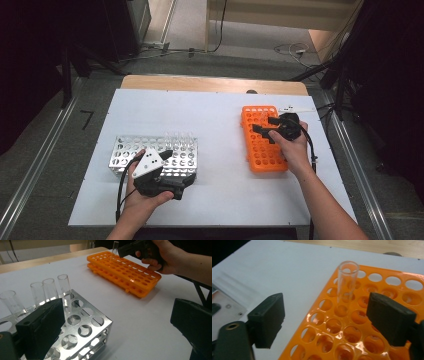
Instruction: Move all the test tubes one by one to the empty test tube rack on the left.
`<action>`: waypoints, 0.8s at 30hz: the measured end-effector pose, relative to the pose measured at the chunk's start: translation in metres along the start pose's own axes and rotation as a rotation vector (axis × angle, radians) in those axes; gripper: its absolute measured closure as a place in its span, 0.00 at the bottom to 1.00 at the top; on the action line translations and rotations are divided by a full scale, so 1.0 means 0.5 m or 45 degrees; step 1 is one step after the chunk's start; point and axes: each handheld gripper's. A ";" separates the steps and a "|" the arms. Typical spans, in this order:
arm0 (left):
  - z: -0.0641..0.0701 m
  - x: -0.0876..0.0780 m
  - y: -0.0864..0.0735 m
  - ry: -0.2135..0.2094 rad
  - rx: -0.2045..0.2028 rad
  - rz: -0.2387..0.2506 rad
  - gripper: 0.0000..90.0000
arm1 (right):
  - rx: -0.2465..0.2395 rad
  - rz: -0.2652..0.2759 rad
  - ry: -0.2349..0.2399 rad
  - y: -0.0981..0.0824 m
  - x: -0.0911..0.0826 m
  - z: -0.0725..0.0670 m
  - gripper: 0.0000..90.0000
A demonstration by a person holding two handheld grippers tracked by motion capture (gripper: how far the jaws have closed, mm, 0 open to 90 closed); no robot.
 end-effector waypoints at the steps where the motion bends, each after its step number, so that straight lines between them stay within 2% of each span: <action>1: 0.000 0.000 0.000 0.001 0.001 0.000 0.00 | 0.007 -0.005 -0.012 0.002 0.004 0.002 0.23; 6: -0.001 -0.001 0.000 0.002 -0.005 0.000 0.00 | 0.030 -0.041 -0.057 0.009 0.025 0.004 0.40; 12: -0.003 -0.003 -0.001 0.000 -0.005 0.004 0.00 | 0.034 -0.071 -0.137 0.018 0.046 0.006 0.59; 19: -0.004 -0.003 -0.002 -0.001 -0.003 0.001 0.00 | 0.006 -0.074 -0.215 0.020 0.056 0.002 0.74; 21: -0.004 -0.003 -0.002 -0.002 -0.003 0.002 0.00 | 0.000 -0.071 -0.208 0.019 0.057 -0.001 0.80; 24: -0.003 -0.002 -0.001 -0.006 -0.001 0.002 0.00 | -0.008 -0.062 -0.219 0.018 0.058 -0.006 0.81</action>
Point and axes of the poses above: each handheld gripper's, and its own axes: x roughly forward along the jaws, y roughly out of its top, z roughly to its right, and after that the axes turned 11 degrees about x, right-handed
